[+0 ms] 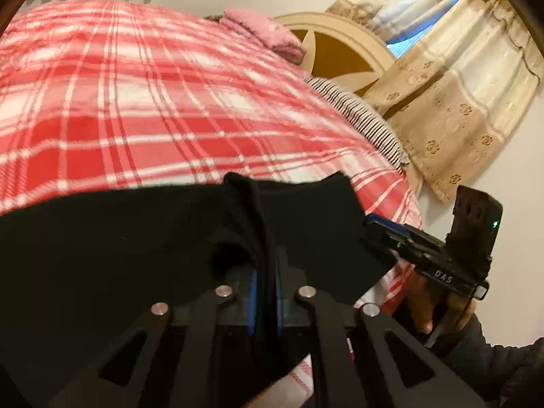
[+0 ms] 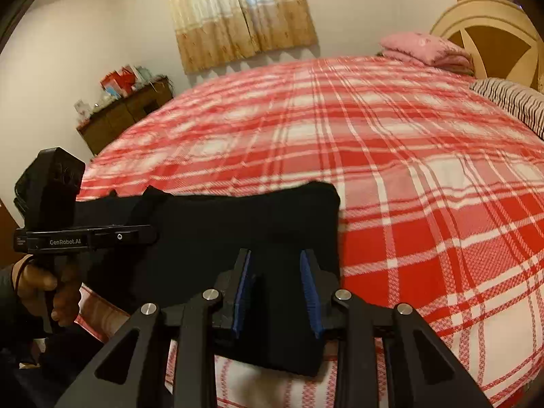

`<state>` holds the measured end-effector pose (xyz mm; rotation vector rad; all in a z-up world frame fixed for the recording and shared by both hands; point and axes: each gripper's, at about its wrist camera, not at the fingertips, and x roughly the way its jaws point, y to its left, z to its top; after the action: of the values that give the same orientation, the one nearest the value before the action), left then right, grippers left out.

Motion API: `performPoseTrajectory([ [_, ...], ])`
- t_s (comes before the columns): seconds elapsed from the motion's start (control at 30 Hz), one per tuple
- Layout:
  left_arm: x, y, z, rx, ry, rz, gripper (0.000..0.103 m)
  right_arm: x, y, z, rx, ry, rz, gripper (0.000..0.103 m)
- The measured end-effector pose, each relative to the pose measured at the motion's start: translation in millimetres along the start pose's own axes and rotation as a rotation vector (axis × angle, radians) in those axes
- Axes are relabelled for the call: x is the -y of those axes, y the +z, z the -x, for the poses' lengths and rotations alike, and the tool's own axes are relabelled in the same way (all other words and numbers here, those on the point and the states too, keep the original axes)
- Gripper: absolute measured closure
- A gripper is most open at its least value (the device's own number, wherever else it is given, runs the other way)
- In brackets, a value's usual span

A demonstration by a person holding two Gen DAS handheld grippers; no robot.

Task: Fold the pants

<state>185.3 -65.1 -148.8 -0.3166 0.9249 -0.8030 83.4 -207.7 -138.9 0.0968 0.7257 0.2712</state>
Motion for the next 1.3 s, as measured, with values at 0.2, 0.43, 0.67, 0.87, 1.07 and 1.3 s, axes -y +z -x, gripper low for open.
performPoseTrajectory([
  [0.2,6,10,37,0.069,-0.015,-0.01,0.095,-2,6,18,0.097,0.024,0.0,0.065],
  [0.43,-29,2,40,0.022,0.078,0.049,0.095,-18,4,10,0.05,0.087,0.052,0.06],
  [0.67,-45,-10,20,-0.015,0.115,0.091,0.093,-38,-16,-33,-0.19,0.041,0.153,0.059],
  [0.87,-50,-12,25,-0.001,0.123,0.092,0.078,-46,1,-20,-0.227,0.011,0.146,0.059],
  [1.07,-53,-10,48,0.031,0.148,0.09,0.057,-66,21,-26,-0.173,0.09,0.161,0.052],
  [1.3,-74,-17,107,0.105,0.314,0.075,0.027,-62,20,-62,-0.263,-0.014,0.122,0.05],
])
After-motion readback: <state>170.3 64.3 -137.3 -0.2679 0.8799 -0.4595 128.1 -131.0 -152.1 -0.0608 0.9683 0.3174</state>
